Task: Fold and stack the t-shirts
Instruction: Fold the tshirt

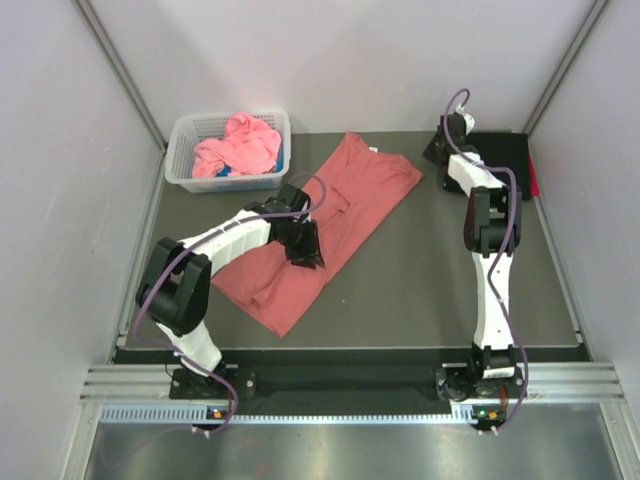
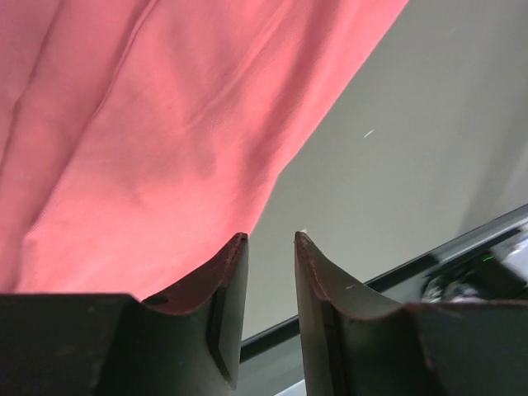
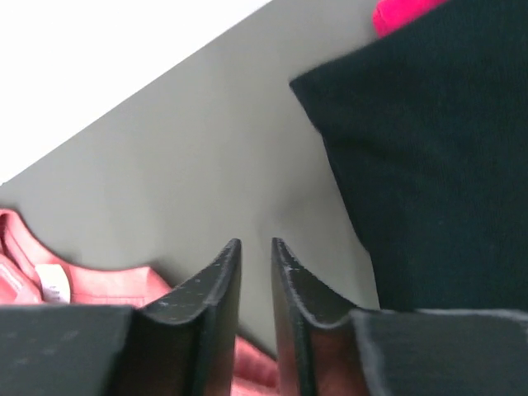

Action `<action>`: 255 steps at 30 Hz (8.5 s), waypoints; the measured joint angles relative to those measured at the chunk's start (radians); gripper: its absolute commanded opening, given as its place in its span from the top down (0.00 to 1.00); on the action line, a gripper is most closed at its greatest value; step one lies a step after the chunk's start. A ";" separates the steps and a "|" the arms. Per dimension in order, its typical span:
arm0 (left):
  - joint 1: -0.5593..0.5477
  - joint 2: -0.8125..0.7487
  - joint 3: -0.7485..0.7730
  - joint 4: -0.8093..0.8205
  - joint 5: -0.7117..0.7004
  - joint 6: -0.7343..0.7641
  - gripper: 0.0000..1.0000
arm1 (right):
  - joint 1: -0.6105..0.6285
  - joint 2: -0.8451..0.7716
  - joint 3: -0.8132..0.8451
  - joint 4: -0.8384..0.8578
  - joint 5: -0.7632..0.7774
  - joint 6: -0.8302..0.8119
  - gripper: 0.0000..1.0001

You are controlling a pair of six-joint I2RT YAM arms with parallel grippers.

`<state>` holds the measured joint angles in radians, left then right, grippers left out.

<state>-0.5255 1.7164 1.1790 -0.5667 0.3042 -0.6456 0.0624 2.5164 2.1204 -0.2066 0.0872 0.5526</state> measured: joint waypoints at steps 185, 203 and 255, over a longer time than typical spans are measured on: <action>-0.361 -0.153 -0.275 0.224 0.073 -0.078 0.67 | 1.220 -1.558 -1.496 -0.623 0.317 0.836 0.63; -0.445 -0.002 -0.093 0.122 -0.122 -0.080 0.65 | 1.220 -1.809 -1.574 -0.690 0.430 0.859 0.61; -0.378 -0.119 -0.339 0.193 -0.090 -0.292 0.97 | 1.220 -1.734 -1.604 -0.623 0.450 0.839 0.60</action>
<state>-0.9031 1.5970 0.8398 -0.3740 0.2138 -0.9375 1.2827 0.7822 0.5167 -0.8291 0.5373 1.3918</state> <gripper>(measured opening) 0.018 0.396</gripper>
